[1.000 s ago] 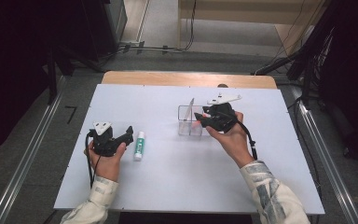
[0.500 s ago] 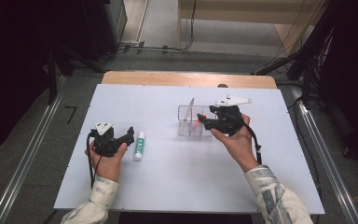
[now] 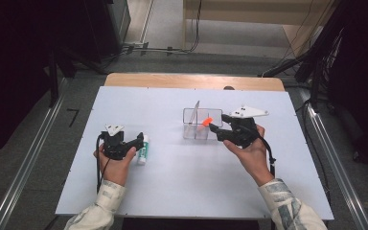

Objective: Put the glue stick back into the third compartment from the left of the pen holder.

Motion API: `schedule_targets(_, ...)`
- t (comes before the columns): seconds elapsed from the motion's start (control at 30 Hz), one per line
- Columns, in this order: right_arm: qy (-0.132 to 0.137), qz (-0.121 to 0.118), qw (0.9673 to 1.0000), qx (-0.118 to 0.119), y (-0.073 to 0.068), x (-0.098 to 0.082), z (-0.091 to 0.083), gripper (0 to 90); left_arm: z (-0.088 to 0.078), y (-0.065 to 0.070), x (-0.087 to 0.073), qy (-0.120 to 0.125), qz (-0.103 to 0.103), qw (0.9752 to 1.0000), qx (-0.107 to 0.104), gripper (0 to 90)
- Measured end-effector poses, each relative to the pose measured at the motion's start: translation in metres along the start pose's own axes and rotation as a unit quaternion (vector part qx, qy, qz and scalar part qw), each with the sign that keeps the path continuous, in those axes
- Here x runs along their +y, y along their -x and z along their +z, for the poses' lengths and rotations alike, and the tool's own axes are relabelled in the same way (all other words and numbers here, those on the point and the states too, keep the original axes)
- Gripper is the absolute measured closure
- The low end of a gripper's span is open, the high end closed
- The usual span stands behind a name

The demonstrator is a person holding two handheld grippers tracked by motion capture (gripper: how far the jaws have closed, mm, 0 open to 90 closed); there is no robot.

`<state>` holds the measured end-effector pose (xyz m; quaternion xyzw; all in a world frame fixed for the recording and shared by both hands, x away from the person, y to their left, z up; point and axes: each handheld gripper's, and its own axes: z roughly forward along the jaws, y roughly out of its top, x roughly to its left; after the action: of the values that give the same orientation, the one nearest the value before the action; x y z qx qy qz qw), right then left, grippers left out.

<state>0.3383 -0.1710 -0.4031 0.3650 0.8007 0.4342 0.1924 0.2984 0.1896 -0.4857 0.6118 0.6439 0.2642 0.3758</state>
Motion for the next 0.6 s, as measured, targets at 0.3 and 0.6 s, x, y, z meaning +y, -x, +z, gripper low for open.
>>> schedule_targets(0.3, -0.002, 0.004, 1.0000, -0.002, 0.002, -0.014, -0.006, 39.3, 0.011, 0.003, 0.003, -0.017, -0.003, 0.9999, 0.002, 23.2)
schedule_targets(0.6, -0.012, 0.012, 0.9998, -0.005, 0.007, -0.032, -0.010, 39.3, 0.016, 0.009, 0.005, -0.028, 0.004, 0.9996, -0.002, 23.3)
